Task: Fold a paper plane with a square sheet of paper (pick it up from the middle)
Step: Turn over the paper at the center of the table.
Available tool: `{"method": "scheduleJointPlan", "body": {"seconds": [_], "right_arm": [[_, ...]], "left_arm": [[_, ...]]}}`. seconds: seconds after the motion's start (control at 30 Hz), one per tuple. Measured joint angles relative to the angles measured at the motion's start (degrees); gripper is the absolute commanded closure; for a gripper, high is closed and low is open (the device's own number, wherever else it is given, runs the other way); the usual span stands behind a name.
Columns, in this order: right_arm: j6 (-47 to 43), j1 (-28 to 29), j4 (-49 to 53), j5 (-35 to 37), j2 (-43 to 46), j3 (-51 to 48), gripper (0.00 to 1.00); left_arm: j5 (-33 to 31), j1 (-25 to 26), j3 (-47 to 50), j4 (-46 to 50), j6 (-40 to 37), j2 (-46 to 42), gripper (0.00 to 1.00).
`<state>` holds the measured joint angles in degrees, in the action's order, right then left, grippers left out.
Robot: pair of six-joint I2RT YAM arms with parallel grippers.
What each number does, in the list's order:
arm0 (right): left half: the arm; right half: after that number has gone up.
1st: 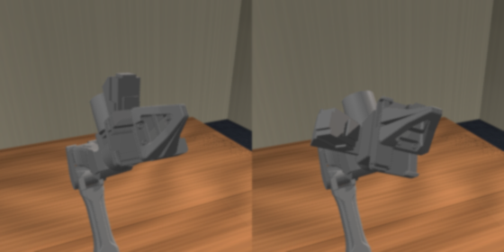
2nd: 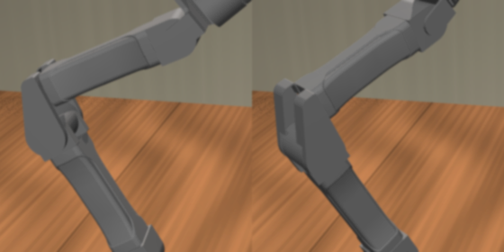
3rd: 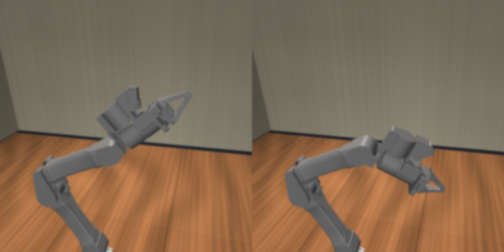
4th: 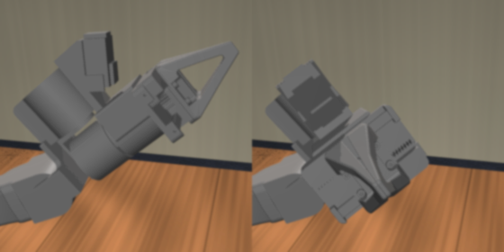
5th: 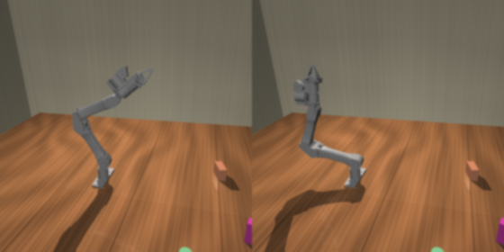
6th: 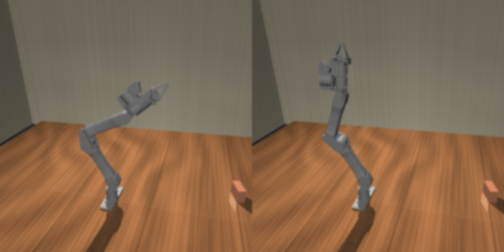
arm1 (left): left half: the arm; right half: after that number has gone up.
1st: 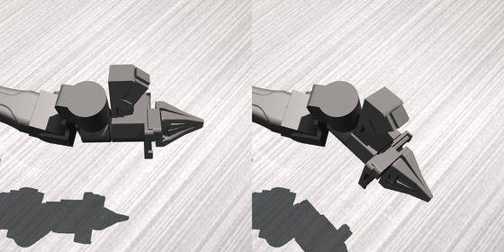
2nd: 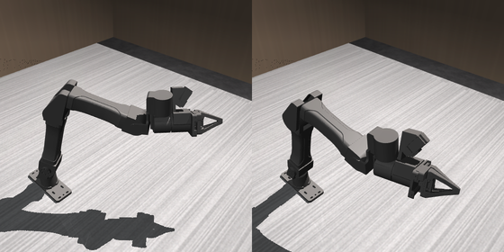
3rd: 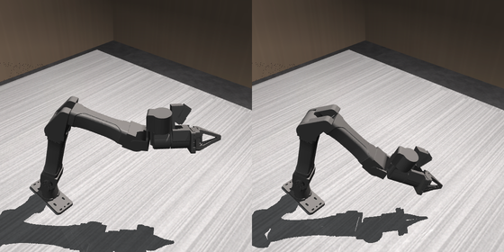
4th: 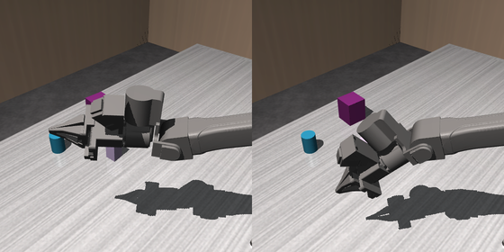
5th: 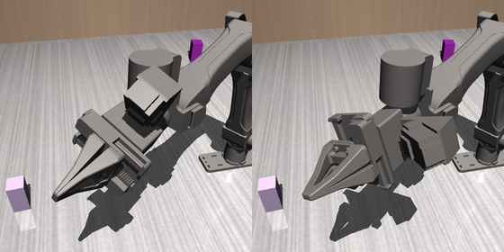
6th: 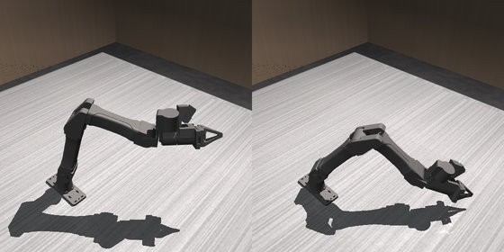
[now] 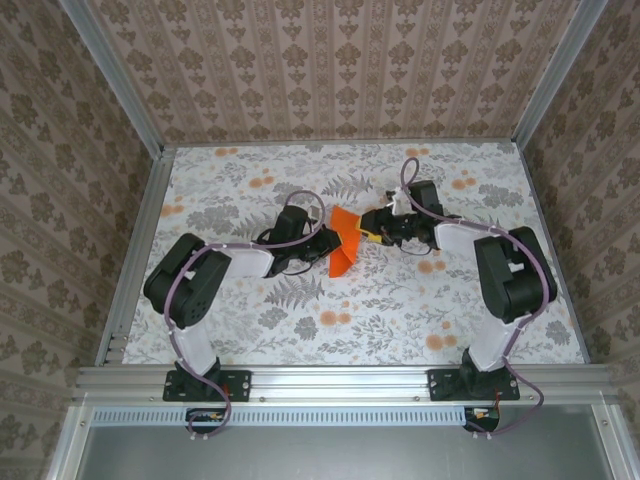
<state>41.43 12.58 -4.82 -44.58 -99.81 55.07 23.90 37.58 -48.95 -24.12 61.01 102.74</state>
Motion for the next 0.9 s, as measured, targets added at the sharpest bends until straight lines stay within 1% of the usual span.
{"method": "scheduleJointPlan", "body": {"seconds": [0.13,0.23,0.4,0.47,0.57,0.7,0.8,0.9], "right_arm": [[-5.11,-0.59,8.15,6.47,7.43,0.09,0.27],[-8.24,-0.85,12.48,12.02,13.7,0.07,0.21],[-12.15,-1.2,15.8,21.84,23.91,-1.14,0.06],[-13.31,-1.27,16.5,25.16,27.21,-2.05,0.02],[-14.34,-1.36,17.66,29.92,30.95,-3.56,0.01],[-14.27,-1.36,19.37,35.39,35.12,-5.35,0.0],[-14.23,-1.36,20.57,38.6,38.12,-6.21,0.0],[-14.21,-1.36,21.68,41.7,40.13,-6.36,0.0]], "left_arm": [[-2.43,0.0,-2.14,10.34,-4.57,-5.16,0.92],[-5.16,0.02,-5.95,19.82,-9.03,-9.86,0.92],[-11.72,0.33,-14.91,36.94,-16.44,-15.69,0.92],[-14.71,0.63,-18.58,43.47,-19.1,-17.18,0.92],[-20.52,1.33,-24.0,53.05,-22.73,-18.25,0.92],[-30.88,4.44,-30.97,65.13,-27.02,-17.14,0.92],[-39.43,7.32,-36.63,72.98,-28.98,-13.29,0.92],[-49.22,10.03,-42.8,80.61,-29.79,-6.73,0.91]]}}
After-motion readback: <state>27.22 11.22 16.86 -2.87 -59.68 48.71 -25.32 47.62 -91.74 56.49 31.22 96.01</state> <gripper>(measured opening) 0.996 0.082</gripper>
